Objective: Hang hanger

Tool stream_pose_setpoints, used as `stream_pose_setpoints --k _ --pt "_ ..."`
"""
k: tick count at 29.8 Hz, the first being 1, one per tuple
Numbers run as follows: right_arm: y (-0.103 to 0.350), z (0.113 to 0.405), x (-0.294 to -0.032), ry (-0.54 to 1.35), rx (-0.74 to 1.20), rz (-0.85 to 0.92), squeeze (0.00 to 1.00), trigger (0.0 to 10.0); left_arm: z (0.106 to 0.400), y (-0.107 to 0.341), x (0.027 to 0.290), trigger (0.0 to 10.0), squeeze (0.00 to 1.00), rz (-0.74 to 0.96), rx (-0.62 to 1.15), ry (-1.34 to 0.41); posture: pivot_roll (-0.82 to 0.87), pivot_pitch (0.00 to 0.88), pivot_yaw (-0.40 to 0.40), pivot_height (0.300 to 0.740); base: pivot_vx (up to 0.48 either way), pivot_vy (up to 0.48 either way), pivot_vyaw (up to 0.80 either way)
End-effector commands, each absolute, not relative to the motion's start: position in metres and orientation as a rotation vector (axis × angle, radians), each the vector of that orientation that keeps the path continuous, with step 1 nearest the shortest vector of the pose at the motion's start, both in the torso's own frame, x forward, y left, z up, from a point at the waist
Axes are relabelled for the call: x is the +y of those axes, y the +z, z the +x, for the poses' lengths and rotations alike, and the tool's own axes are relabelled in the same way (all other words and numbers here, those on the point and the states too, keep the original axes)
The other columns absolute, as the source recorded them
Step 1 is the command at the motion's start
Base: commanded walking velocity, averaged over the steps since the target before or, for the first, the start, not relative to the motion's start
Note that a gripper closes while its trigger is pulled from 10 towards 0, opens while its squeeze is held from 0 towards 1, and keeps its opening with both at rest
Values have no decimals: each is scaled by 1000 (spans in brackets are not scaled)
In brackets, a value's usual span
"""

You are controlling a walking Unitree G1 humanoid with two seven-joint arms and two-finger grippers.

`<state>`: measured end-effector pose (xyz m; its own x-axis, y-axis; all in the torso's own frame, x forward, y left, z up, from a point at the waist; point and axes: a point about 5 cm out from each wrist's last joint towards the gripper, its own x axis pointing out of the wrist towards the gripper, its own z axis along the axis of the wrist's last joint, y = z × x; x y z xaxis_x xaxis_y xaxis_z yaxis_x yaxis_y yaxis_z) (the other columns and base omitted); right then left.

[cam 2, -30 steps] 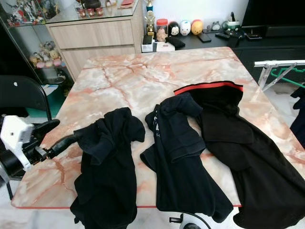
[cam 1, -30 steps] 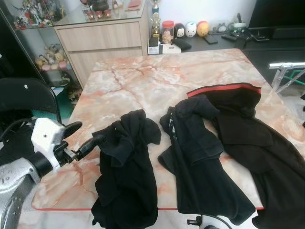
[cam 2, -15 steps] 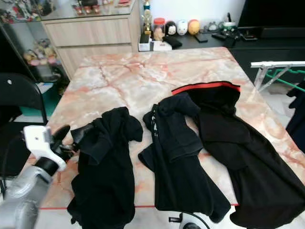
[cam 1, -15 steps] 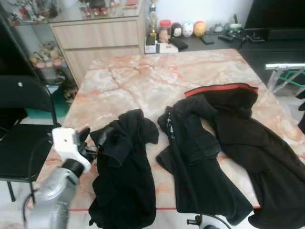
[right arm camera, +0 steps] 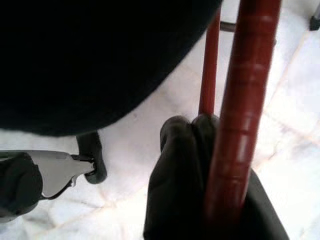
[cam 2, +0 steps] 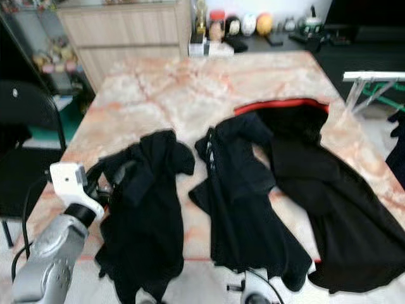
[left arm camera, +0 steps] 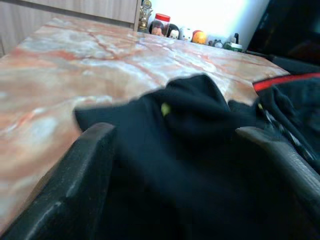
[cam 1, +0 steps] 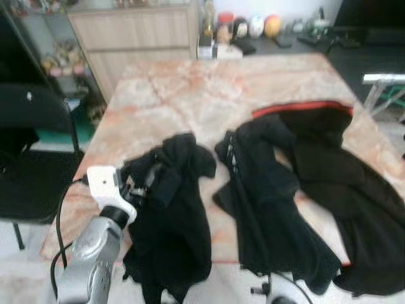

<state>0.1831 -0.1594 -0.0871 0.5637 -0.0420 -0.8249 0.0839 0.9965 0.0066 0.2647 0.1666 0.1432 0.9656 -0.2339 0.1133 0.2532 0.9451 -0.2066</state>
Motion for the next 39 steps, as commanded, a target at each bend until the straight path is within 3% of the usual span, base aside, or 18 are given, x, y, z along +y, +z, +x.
stream_pose_setpoints --k 1,24,27,39 --pt "-87 183 -157 -76 965 58 0 10000 263 141 166 10000 0 -209 -80 -261 30 35 56 740 -409 0 0" --pt "-87 183 -158 -84 966 56 0 10000 257 130 158 10000 0 -143 -43 -337 30 32 55 740 -399 0 0" --pt "-87 183 -158 -83 967 55 0 10000 255 105 167 10000 0 -35 59 -309 35 35 53 740 -99 0 0" --pt "-88 181 -158 -84 971 55 0 10000 229 5 217 10000 0 110 496 -179 40 37 48 740 0 0 0"
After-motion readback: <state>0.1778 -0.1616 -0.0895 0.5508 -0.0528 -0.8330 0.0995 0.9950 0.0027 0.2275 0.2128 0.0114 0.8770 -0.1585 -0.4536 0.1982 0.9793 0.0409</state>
